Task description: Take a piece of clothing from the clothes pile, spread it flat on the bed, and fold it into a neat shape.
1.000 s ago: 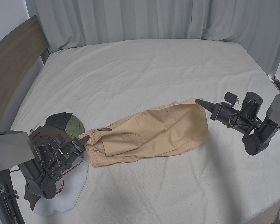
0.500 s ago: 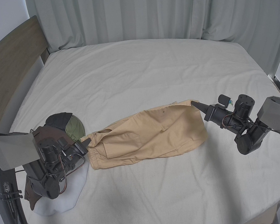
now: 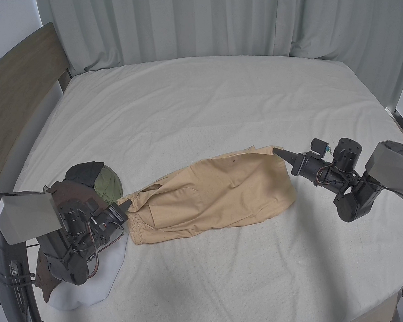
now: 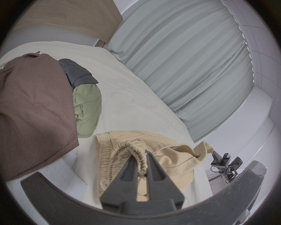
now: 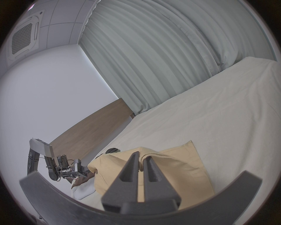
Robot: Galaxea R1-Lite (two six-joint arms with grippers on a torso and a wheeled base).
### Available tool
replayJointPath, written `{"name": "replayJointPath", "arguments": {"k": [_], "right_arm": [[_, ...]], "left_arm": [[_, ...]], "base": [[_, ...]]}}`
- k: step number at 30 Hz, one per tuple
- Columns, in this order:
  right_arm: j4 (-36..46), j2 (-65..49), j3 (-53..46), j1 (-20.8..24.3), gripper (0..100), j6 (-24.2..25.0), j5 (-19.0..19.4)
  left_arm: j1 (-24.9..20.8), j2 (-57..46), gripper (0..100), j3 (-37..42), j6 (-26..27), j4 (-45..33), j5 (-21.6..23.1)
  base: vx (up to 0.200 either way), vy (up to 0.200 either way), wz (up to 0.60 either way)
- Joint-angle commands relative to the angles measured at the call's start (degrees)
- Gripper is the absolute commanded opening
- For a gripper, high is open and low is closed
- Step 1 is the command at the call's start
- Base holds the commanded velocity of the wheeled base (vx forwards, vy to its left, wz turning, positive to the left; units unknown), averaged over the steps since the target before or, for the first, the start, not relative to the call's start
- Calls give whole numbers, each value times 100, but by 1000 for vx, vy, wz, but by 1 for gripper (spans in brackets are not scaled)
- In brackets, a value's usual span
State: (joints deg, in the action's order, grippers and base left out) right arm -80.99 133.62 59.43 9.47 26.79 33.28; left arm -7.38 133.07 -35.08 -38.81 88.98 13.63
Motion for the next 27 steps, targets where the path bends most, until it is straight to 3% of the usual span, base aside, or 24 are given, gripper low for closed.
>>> {"name": "replayJointPath", "arguments": {"k": [1, 11, 12, 22, 27], "right_arm": [[57, 94, 104, 2, 0, 1, 3], [75, 182, 253, 20, 0, 1, 3], [75, 191, 253, 20, 100, 1, 3], [101, 112, -160, 72, 100, -69, 3], [75, 32, -546, 90, 100, -333, 3]], "left_arm": [[8, 87, 0, -25, -3, 14, -1], [34, 87, 0, -25, -3, 5, -1], [34, 87, 100, -34, -3, 5, -1], [52, 43, 100, -139, -38, 5, -115], [61, -62, 100, -130, -38, 5, -150]], "base": [[0, 0, 0], [0, 0, 0], [0, 0, 0], [0, 0, 0], [0, 0, 0]]}}
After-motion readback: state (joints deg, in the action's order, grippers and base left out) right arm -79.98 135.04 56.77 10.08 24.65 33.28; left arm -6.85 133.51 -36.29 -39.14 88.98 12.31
